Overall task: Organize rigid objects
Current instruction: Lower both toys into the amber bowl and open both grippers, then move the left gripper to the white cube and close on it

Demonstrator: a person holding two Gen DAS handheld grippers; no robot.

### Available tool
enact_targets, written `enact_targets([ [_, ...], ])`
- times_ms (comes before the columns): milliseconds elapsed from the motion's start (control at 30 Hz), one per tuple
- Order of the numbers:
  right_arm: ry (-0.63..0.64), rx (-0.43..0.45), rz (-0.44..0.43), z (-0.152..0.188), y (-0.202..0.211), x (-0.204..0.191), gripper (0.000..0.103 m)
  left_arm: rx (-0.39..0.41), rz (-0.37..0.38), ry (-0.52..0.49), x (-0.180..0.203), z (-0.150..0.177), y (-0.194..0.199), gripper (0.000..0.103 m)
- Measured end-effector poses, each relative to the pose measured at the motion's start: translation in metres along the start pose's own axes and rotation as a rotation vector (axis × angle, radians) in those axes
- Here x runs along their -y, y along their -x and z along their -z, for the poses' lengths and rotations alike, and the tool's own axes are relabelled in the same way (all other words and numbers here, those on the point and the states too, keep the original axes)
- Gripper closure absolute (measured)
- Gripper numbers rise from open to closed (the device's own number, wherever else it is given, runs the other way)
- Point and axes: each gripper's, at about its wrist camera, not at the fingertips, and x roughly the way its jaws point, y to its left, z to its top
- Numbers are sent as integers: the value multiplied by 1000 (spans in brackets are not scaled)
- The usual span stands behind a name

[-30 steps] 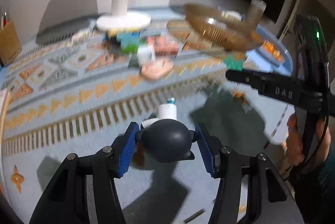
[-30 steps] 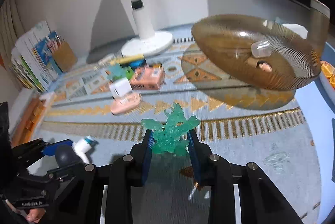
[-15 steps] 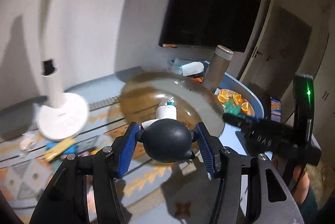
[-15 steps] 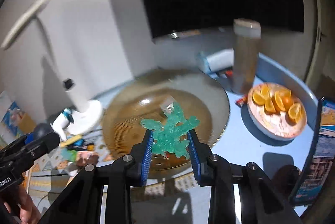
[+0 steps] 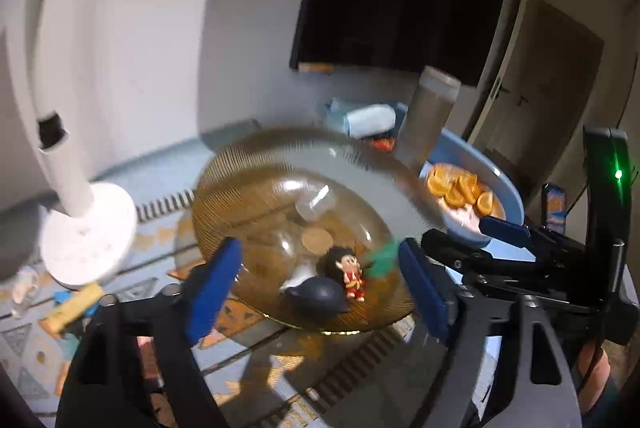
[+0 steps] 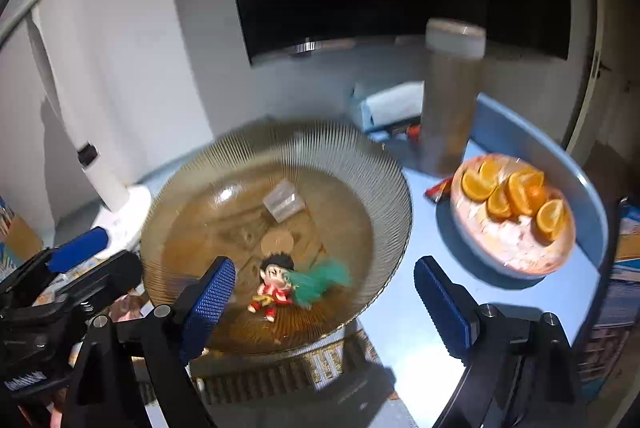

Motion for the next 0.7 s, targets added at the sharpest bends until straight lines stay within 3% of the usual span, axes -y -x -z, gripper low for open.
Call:
enact_targets([
  [100, -22, 27, -4, 1, 16, 4, 13, 41, -2, -10, -5, -2, 33, 22],
  [333, -42, 129, -130, 13, 71, -11, 13, 152, -81, 32, -33, 26, 130, 14],
  [433, -2, 197, -185, 23, 95, -37, 13, 184, -156, 71, -50, 50, 164, 11],
  [500, 36, 218, -222, 34, 105, -59, 13, 196, -235, 87, -65, 70, 181, 1],
  [600, 86, 195, -267, 55, 101, -87, 13, 178, -329, 152, -95, 100, 188, 1],
  [700, 111, 109, -305, 84, 71, -113, 13, 117, -383, 220, -122, 129, 175, 1],
])
